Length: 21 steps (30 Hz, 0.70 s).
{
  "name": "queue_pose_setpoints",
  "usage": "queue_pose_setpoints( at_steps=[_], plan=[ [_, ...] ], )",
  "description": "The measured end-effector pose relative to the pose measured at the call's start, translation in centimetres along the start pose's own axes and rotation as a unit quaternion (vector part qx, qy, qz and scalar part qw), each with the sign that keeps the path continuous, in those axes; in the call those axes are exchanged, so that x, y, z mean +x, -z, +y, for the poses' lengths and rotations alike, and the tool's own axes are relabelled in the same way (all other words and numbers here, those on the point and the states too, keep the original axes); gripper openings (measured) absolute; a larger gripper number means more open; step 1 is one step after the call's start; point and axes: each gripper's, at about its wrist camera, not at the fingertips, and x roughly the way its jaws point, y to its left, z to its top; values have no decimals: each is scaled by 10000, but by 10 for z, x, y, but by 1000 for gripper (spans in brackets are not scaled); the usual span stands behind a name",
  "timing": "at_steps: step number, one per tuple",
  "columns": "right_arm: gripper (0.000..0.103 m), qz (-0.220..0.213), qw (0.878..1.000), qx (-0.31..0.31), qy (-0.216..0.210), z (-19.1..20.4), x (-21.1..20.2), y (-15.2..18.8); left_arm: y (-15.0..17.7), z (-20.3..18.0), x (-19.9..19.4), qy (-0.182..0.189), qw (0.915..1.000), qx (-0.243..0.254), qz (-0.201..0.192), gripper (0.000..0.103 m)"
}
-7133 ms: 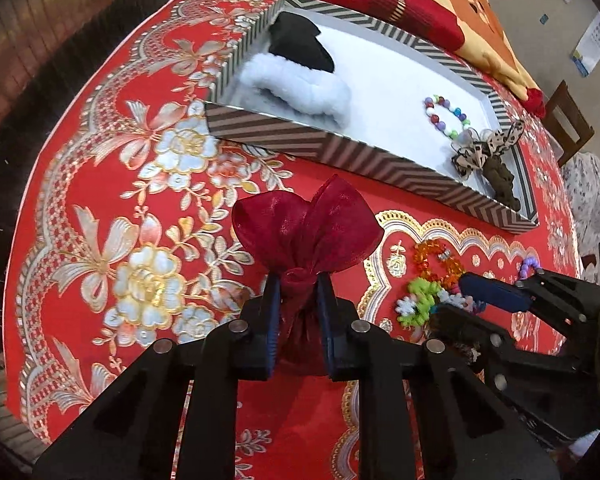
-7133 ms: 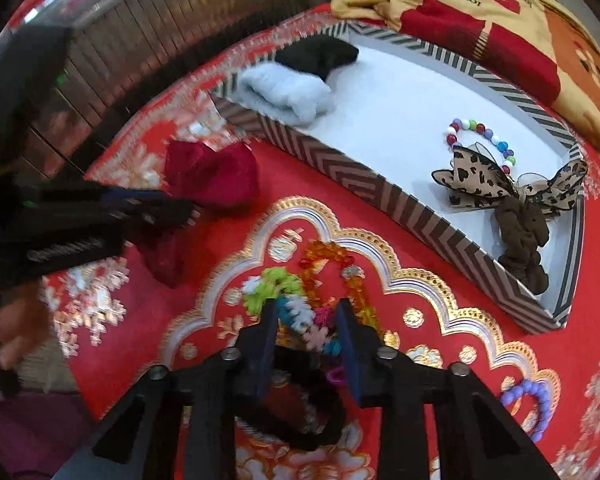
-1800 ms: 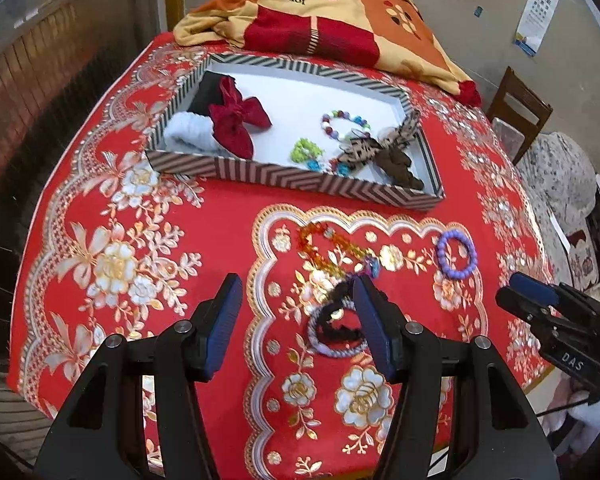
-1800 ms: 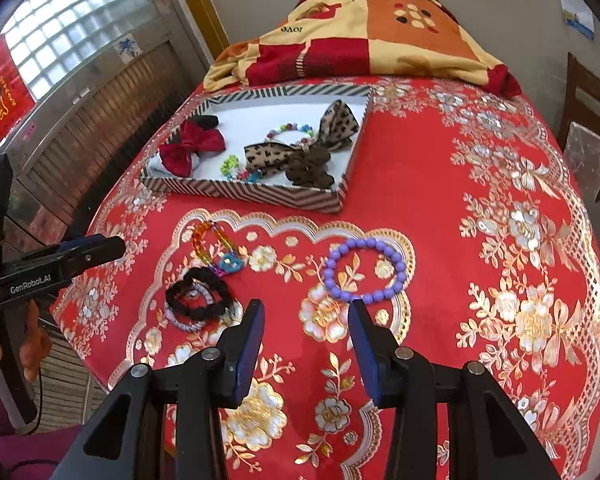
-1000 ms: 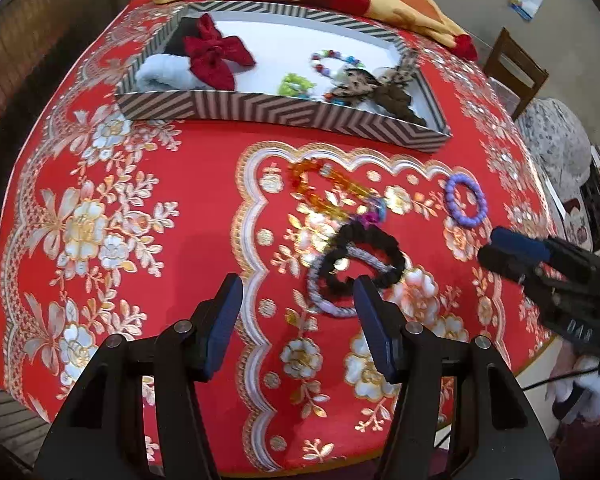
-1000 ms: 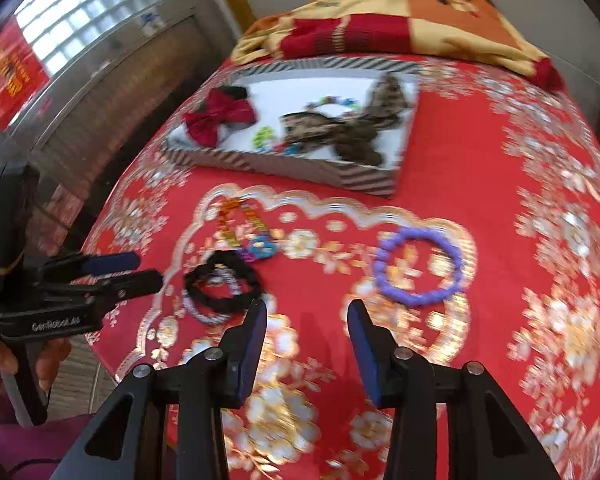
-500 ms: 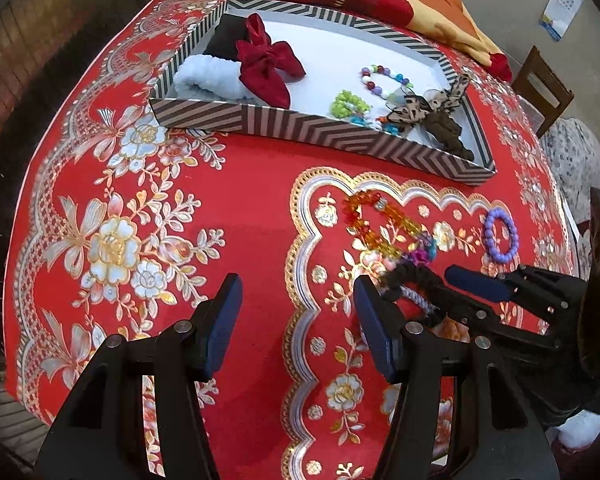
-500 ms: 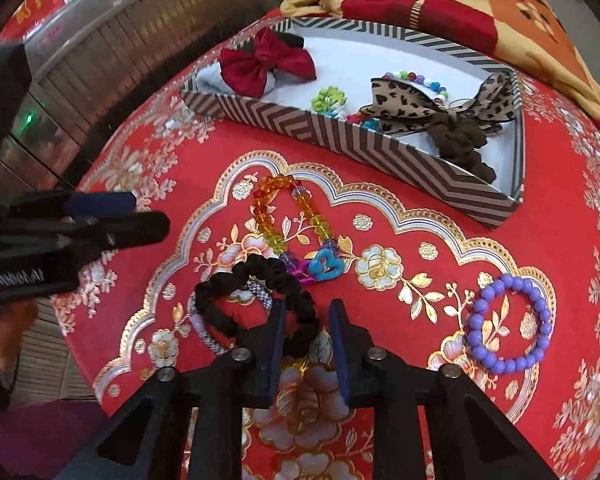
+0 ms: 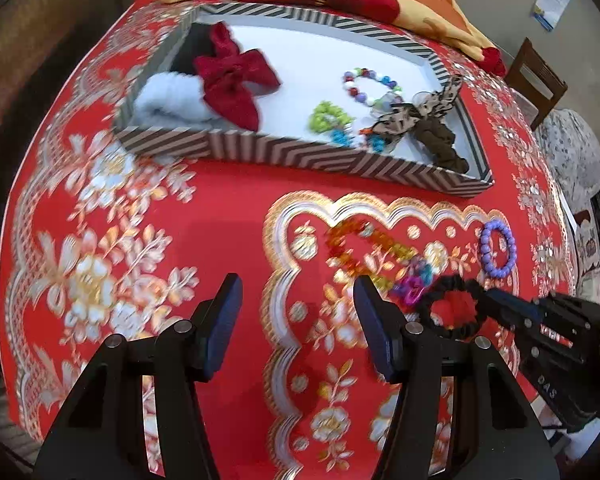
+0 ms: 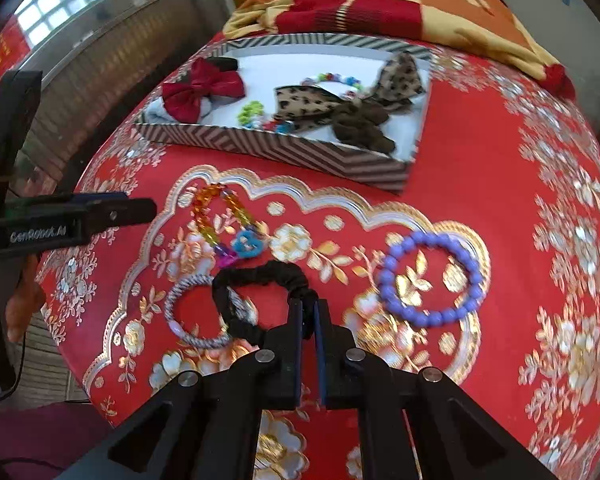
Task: Organize jewelry
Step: 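Grasp the black hair tie with the right gripper, then grasp the amber beaded bracelet with the left gripper while the right holds the hair tie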
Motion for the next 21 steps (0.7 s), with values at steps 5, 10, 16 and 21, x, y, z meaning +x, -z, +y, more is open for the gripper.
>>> queue_pose_setpoints(
  at_steps=[5, 10, 16, 21],
  plan=[
    [5, 125, 9998, 138, 35, -6, 1, 14, -18, -12, 14, -75, 9998, 182, -7, 58],
    [5, 95, 9995, 298, 18, -13, -6, 25, -26, -23, 32, -368, 9978, 540, 117, 58],
    [5, -137, 9983, 562, -20, -24, -24, 32, -26, -31, 45, -512, 9955, 780, 148, 55],
    [5, -313, 9972, 682, 28, -28, -37, 30, -26, -32, 46, -482, 9952, 846, -22, 14]
  ],
)
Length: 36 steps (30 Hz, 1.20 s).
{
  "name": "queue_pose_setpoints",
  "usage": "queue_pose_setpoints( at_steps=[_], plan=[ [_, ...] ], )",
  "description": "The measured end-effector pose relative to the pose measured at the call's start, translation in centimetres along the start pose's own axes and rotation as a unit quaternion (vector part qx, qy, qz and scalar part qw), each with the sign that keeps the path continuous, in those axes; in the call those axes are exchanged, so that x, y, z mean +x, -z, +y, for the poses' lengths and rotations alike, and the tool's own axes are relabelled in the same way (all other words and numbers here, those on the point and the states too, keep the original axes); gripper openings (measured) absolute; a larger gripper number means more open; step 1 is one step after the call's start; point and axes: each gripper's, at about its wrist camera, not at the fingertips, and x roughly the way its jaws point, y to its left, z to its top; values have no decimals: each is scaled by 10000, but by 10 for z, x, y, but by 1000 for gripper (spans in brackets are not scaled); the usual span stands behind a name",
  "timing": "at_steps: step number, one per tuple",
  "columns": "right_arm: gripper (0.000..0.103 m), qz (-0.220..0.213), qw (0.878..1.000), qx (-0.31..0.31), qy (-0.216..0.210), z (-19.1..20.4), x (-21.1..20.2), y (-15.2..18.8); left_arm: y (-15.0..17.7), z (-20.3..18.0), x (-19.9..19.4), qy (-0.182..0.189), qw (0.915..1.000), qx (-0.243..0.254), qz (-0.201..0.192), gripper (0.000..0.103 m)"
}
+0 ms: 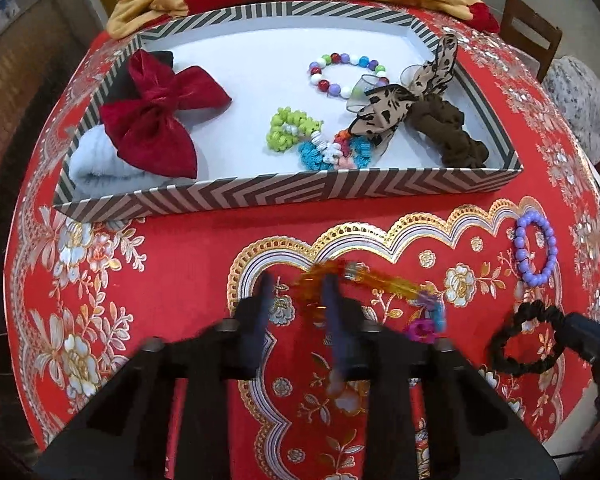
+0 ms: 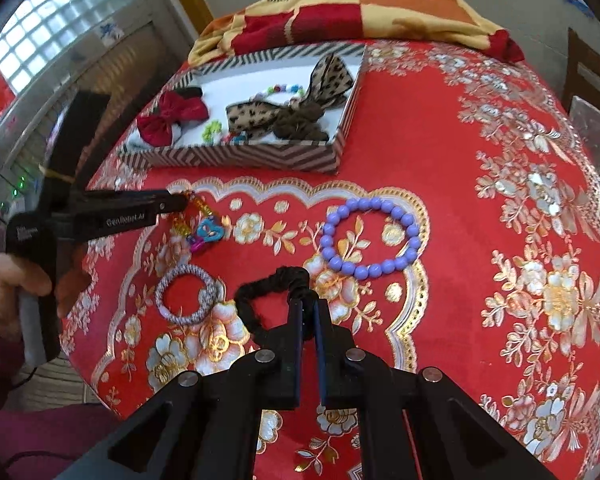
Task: Organize jewelry
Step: 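Grasp the amber beaded bracelet with the left gripper while the right holds the hair tie, then carry the amber bracelet and the black hair tie over the white tray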
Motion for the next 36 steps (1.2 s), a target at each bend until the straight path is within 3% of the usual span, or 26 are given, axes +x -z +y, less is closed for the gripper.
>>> queue_pose_setpoints(
  at_steps=[2, 9, 16, 21, 24, 28, 33, 36],
  plan=[
    [5, -60, 10000, 2, -26, 2, -5, -2, 0, 2, -1, 112, 9999, -38, 45, 8],
    [5, -274, 9995, -116, -100, 6, -18, -16, -2, 9, -30, 514, 9981, -301, -124, 8],
    [5, -474, 9982, -319, -166, 14, -31, -31, -7, 13, -58, 666, 9961, -498, -299, 8],
    [5, -578, 9971, -455, -203, 16, -38, -40, -7, 20, -80, 568, 9957, -525, -512, 8],
    [5, -390, 9973, -540, -293, 13, -33, -38, -11, 22, -87, 543, 9949, -583, -624, 8],
    [6, -26, 9969, -740, 252, 9, -10, -24, -9, 24, -89, 540, 9943, -665, -642, 8],
    [8, 244, 9984, -350, 380, -19, 8, 0, -8, 25, -92, 534, 9940, -705, -650, 8],
    [16, 228, 9990, -146, 344, -30, 10, 8, -7, 25, -94, 520, 9938, -736, -653, 8]
  ],
)
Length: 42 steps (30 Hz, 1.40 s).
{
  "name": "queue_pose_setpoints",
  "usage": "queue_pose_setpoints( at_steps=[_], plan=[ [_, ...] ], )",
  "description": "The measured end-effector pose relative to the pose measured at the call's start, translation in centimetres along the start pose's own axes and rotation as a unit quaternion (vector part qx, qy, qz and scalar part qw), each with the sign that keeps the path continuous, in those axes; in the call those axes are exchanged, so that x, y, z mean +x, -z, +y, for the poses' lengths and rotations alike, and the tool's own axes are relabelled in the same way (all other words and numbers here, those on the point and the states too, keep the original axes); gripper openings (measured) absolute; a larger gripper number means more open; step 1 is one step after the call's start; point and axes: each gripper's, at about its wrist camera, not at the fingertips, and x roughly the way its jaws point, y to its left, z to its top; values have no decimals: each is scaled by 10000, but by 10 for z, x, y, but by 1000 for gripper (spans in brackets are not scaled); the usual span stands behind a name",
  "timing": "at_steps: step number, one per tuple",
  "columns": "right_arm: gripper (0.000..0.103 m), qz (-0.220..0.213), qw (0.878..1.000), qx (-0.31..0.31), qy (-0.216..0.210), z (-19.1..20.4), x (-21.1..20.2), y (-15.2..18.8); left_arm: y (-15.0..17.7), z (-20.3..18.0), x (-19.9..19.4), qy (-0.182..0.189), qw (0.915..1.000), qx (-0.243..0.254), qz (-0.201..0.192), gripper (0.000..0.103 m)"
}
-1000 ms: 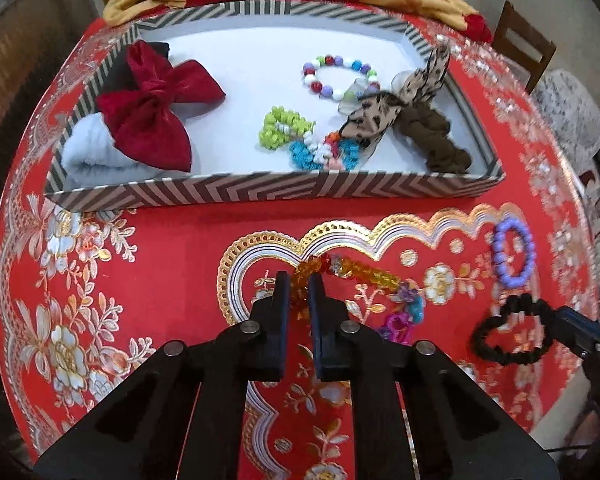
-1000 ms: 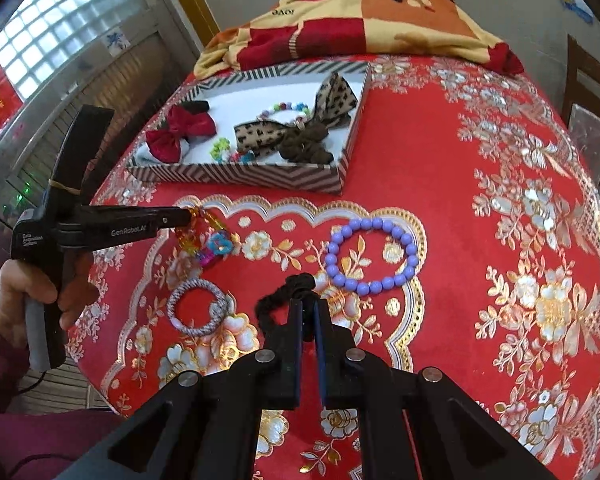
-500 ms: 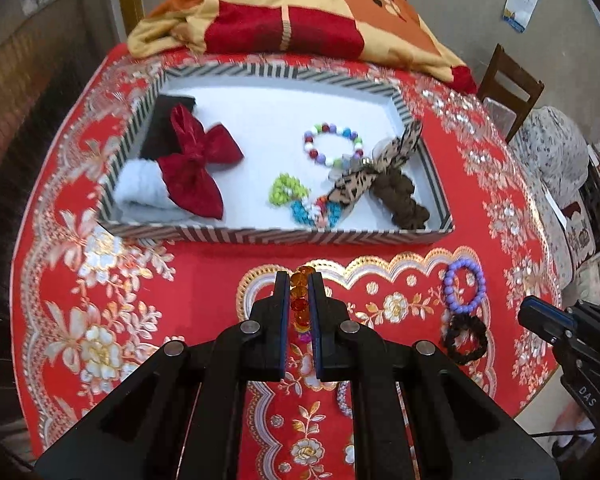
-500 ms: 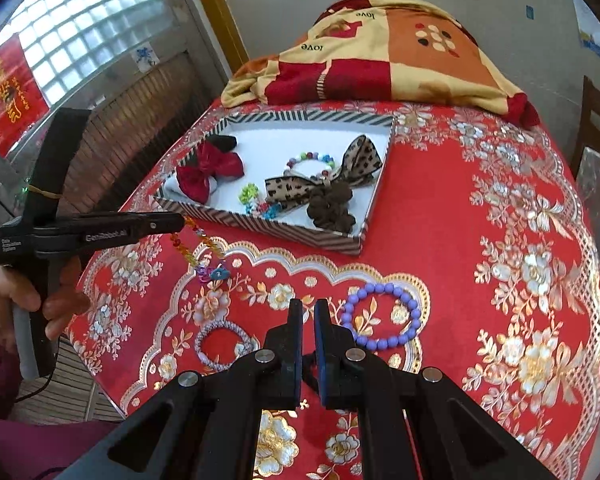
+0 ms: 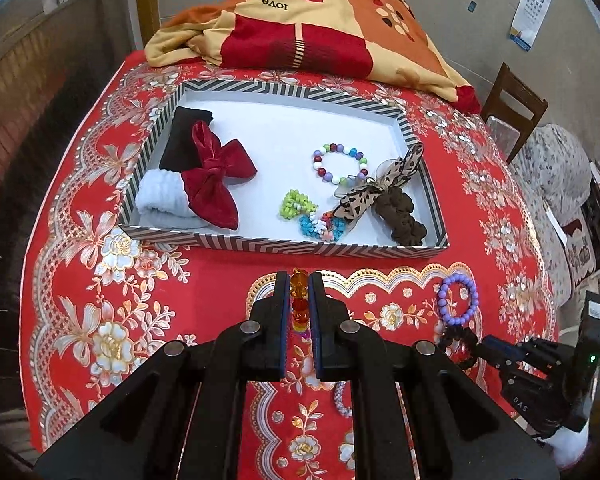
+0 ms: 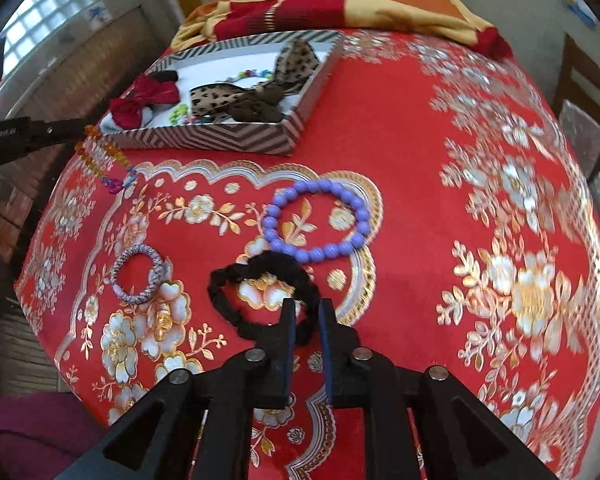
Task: Organize jewelry
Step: 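Carry the amber bracelet and the black hair tie over the white tray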
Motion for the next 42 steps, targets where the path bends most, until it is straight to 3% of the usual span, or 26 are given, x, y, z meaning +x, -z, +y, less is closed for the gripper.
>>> queue_pose_setpoints(
  at_steps=[2, 8, 9, 11, 13, 20, 30, 42],
  plan=[
    [25, -49, 9999, 88, -83, -2, 0, 0, 0, -1, 0, -2, 10000, -8, 1, 8],
    [25, 66, 10000, 20, 0, 6, 12, -3, -1, -3, -2, 17, 10000, 29, -10, 8],
    [24, 85, 9999, 54, -24, 5, 16, -2, -2, -4, -3, 22, 10000, 30, -14, 8],
    [10, 7, 10000, 36, -59, 5, 16, -1, -3, -5, -5, 36, 10000, 46, -32, 8],
    [7, 27, 9999, 40, -154, 4, 15, 0, -5, -6, -8, 45, 10000, 55, -52, 8],
    [7, -387, 9986, -33, -354, 9, -20, -17, -18, -11, -17, 57, 9998, 131, -164, 8],
    [7, -860, 9942, -484, -422, 34, -48, -82, -57, -16, -27, -40, 9986, 257, -467, 8],
    [7, -1032, 9921, -583, -415, 52, -20, -184, -107, -8, 10, -244, 9984, 323, -392, 8]
  ],
)
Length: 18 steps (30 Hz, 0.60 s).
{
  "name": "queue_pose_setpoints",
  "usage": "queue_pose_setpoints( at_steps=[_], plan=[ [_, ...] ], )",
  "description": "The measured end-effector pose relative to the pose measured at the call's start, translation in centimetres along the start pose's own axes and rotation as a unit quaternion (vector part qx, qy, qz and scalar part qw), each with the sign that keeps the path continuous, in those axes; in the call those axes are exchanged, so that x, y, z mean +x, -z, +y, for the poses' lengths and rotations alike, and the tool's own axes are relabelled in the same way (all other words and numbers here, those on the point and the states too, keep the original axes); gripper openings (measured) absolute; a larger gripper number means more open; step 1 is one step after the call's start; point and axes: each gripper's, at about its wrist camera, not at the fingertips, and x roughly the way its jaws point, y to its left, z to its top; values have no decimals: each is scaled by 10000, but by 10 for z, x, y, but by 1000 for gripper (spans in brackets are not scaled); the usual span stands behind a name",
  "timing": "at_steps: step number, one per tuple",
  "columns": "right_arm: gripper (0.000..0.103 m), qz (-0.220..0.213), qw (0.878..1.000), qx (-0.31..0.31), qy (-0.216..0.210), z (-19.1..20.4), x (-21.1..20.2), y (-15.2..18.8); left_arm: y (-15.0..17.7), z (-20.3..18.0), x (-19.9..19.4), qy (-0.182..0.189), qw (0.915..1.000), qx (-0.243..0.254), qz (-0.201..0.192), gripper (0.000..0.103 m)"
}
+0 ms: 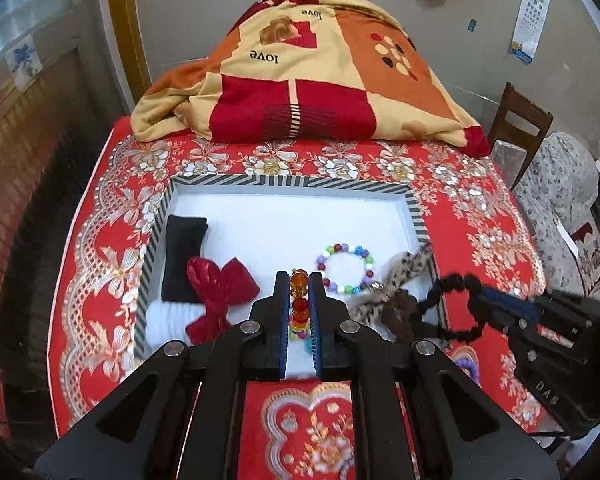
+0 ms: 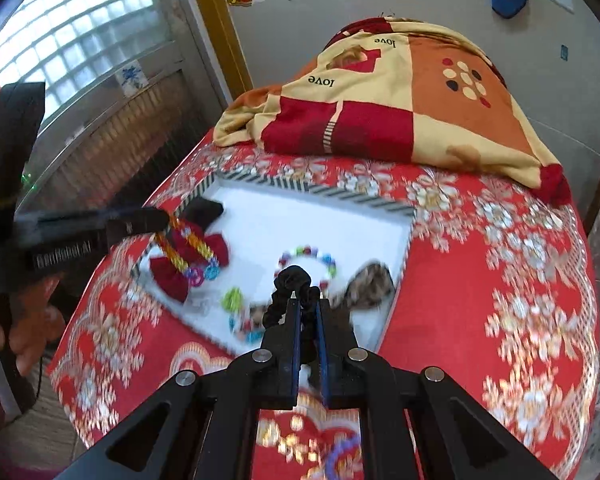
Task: Organize jewelry
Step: 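Carry the amber bracelet and the black hair tie over the white tray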
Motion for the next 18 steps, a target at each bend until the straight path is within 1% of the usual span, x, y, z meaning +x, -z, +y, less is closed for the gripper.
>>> queue_pose_setpoints(
  at_steps=[6, 11, 18],
  plan=[
    [7, 97, 9999, 63, 88, -9, 33, -33, -20, 6, 34, -87, 9998, -22, 171, 8],
    [7, 259, 9993, 258, 104, -25, 60, -53, -37, 6, 55, -46, 9997, -20, 257, 8],
    [7, 581, 9971, 444, 187, -45, 101, -63, -53, 7, 82, -2, 9992, -41, 386, 8]
  ],
)
